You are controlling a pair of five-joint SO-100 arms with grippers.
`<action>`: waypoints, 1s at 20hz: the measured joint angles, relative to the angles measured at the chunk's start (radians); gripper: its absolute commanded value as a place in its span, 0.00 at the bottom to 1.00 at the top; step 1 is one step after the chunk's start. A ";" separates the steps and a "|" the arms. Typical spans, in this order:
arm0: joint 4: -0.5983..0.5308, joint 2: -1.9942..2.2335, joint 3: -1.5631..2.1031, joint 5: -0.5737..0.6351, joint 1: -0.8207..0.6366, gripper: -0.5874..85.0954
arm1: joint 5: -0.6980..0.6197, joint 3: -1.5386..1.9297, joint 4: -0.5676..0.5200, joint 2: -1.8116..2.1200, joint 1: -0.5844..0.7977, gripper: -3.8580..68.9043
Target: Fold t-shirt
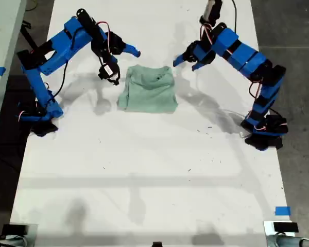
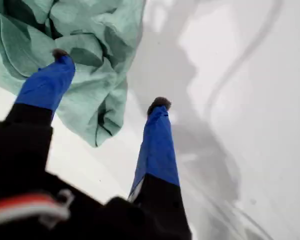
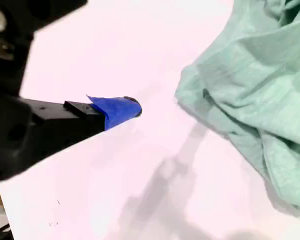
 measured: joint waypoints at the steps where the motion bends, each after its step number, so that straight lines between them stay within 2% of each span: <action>1: -0.014 0.041 0.066 -0.003 -0.017 0.09 | -0.011 0.081 0.000 0.080 0.032 0.35; 3: -0.061 0.170 0.250 -0.021 -0.055 0.05 | -0.040 0.281 -0.006 0.272 0.091 0.17; 5: -0.121 0.360 0.482 -0.029 -0.091 0.02 | -0.049 0.492 -0.015 0.486 0.137 0.06; 6: -0.149 0.472 0.606 -0.029 -0.103 0.01 | -0.051 0.595 -0.015 0.595 0.147 0.04; 8: -0.198 0.713 0.842 -0.040 -0.106 0.01 | -0.040 0.779 -0.015 0.793 0.133 0.04; 10: -0.230 0.957 1.069 -0.103 -0.072 0.01 | 0.051 0.999 -0.018 0.997 0.067 0.04; 13: -0.276 1.385 1.459 -0.222 0.032 0.01 | 0.282 1.246 -0.041 1.316 -0.178 0.04; 14: -0.284 1.551 1.578 -0.242 0.072 0.01 | 0.318 1.270 -0.061 1.353 -0.210 0.04; 16: -0.287 1.864 1.752 -0.264 0.150 0.01 | 0.325 1.261 -0.176 1.278 -0.276 0.04; 20: -0.288 2.059 1.881 -0.275 0.172 0.01 | 0.282 0.939 -0.449 0.833 -0.413 0.04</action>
